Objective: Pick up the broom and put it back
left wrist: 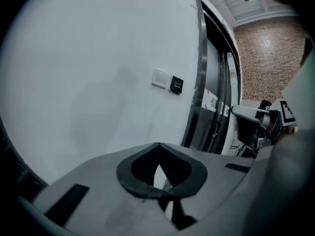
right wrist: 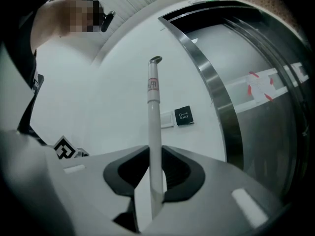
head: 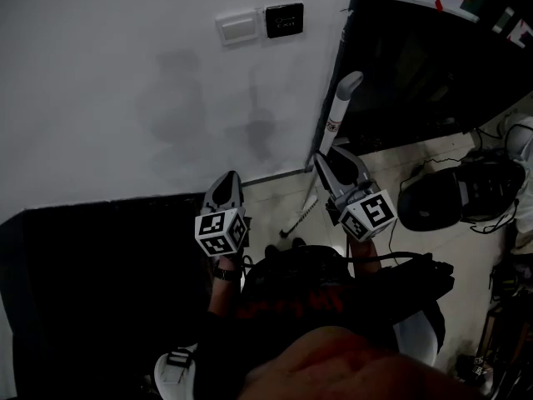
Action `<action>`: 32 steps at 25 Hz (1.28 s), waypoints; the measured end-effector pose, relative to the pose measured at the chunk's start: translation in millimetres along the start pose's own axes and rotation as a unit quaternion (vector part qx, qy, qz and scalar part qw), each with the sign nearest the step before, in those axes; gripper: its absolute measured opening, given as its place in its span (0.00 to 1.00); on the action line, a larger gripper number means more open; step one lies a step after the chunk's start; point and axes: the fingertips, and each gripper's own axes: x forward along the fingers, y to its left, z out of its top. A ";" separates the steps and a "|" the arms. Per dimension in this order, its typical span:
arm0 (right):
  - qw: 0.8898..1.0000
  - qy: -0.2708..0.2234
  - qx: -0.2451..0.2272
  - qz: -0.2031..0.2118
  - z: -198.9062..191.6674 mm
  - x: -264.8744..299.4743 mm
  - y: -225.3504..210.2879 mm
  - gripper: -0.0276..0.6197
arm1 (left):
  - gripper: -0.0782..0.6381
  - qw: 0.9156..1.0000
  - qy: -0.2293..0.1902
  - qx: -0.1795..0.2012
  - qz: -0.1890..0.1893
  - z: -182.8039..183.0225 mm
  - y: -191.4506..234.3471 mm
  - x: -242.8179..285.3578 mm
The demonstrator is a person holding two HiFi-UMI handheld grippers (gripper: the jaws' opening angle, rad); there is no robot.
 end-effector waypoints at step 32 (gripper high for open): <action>0.923 0.382 -0.023 0.042 -439.5 42.0 -11.5 0.18 | 0.12 0.997 -0.036 0.013 0.069 -11.3 7.2 -60.6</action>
